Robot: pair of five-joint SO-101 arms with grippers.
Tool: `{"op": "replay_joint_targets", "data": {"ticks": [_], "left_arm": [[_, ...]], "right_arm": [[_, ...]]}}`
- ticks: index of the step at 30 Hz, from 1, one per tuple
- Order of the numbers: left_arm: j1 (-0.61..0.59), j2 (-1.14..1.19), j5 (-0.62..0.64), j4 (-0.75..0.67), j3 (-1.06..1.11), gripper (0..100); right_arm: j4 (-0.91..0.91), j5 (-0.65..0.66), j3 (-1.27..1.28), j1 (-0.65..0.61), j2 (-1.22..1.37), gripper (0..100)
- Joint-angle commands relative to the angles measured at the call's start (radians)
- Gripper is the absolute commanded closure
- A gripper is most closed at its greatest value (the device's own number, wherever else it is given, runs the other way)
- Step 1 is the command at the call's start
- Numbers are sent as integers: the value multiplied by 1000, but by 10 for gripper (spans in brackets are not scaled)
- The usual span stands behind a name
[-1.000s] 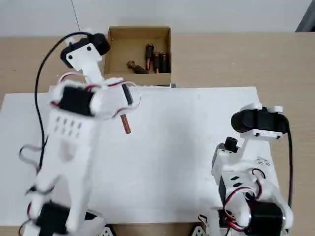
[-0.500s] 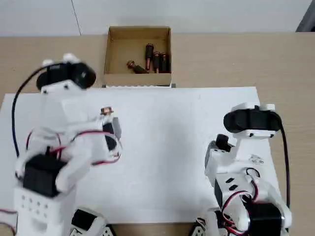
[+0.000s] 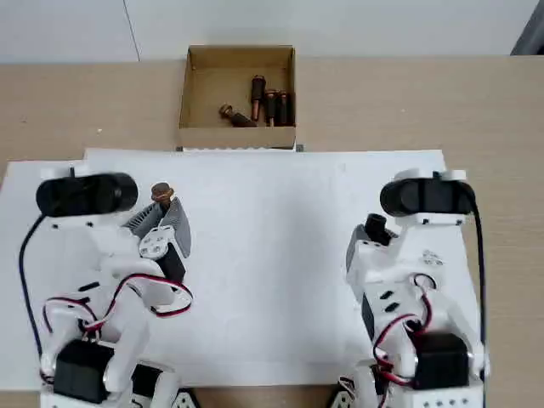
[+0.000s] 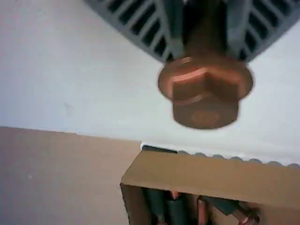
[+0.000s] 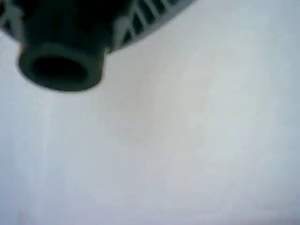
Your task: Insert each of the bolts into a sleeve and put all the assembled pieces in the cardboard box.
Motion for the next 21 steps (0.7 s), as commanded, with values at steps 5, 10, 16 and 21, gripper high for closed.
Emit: {"op": "replay_joint_targets", "data": {"ticks": [5, 10, 16, 21], "left_arm": [[44, -147, -5, -213, 194, 995], [86, -256, -5, -339, 348, 995], [89, -384, -5, -413, 498, 995], [91, -422, 21, -414, 538, 995]], "right_arm": [[-211, -9, 104, -64, -8, 995], [-358, 38, 209, -145, -8, 995], [-509, 129, 324, -245, -8, 995], [-619, 155, 399, -349, -8, 995]]}}
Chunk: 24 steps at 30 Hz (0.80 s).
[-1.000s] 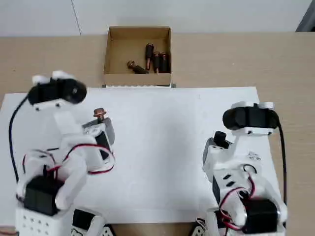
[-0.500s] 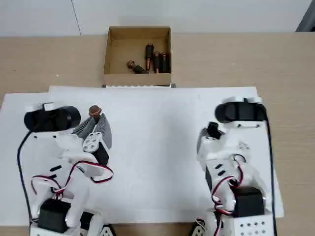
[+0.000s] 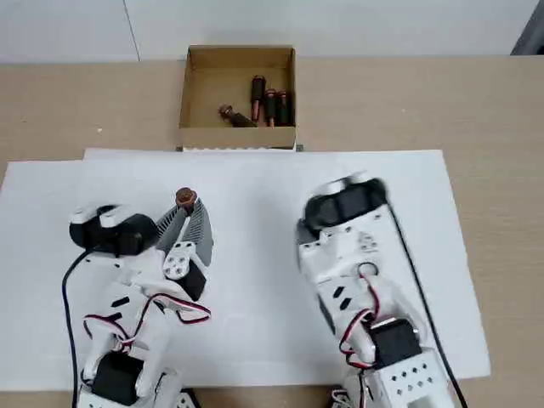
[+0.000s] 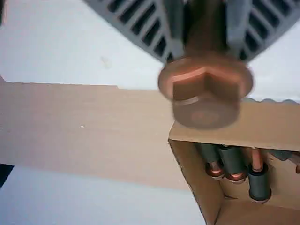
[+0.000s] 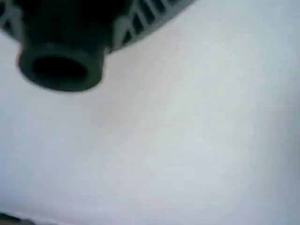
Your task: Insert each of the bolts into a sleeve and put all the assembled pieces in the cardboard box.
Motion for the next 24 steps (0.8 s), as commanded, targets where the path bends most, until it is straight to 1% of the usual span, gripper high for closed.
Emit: {"op": "replay_joint_targets", "data": {"ticks": [1, 5, 9, 11, 14, 17, 19, 24], "left_arm": [[8, -18, 48, -34, -2, 995], [8, -18, 152, -34, -1, 995], [8, -18, 210, -35, -8, 995], [8, -18, 245, -66, -10, 995], [8, -18, 295, -129, -12, 995], [9, -18, 318, -172, -12, 995], [29, -18, 322, -172, -12, 995], [117, -18, 322, -147, -8, 995]], "right_arm": [[-91, 17, 25, -70, -8, 995], [-145, 17, 84, -163, -8, 995], [-185, 17, 114, -240, -8, 995], [-193, 17, 114, -269, -8, 995], [-202, 25, 127, -291, -8, 995], [-200, 109, 173, -291, -8, 995], [-202, 143, 186, -289, -8, 995], [-209, 152, 172, -292, -8, 995]]}}
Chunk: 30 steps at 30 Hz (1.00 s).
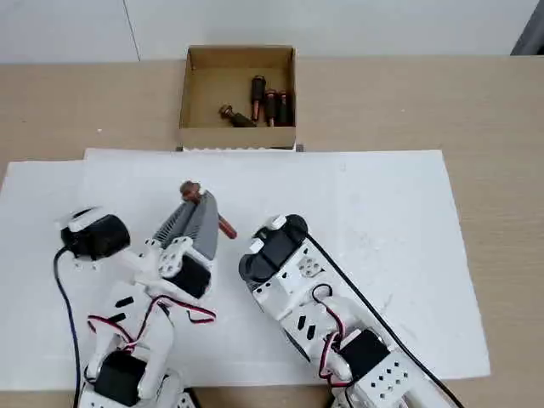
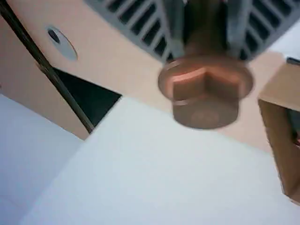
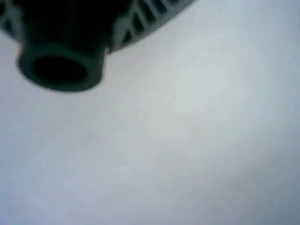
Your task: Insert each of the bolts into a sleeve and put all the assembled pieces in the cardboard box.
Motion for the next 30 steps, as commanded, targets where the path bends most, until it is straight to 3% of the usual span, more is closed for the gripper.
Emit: {"op": "replay_joint_targets", "data": {"ticks": [1, 12, 20, 30], "left_arm": [[54, -15, 8, 0, -10, 995], [64, -15, 5, 25, 22, 995], [-23, -15, 3, -98, 87, 995], [-21, -17, 9, -109, 134, 995]], "right_arm": [[-44, 17, -29, -5, -10, 995], [-81, 87, -74, -7, -10, 995], [-81, 87, -74, -8, -12, 995], [-148, 114, -68, -8, -12, 995]]}}
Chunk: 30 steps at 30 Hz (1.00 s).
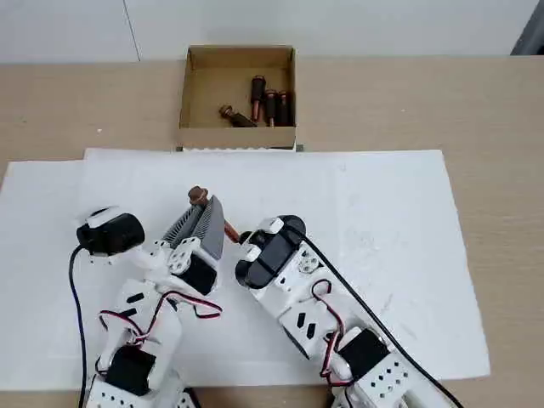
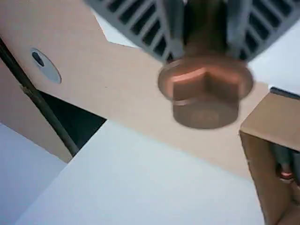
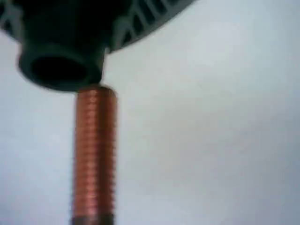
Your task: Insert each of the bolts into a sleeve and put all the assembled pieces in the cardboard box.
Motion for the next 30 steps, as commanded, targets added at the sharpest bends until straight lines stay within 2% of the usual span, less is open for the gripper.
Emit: {"op": "replay_joint_targets", "data": {"ticks": [1, 12, 20, 30], "left_arm": [[-2, -14, 9, -31, -2, 995], [0, -12, 11, -104, 4, 995], [101, -12, 11, -103, 48, 995], [146, -9, 6, -80, 74, 995]], "right_arm": [[-35, 37, -63, -8, -12, 995], [-35, 44, -35, -10, -10, 995], [-36, 44, -43, -10, -10, 995], [-68, 61, -44, -10, -10, 995]]}}
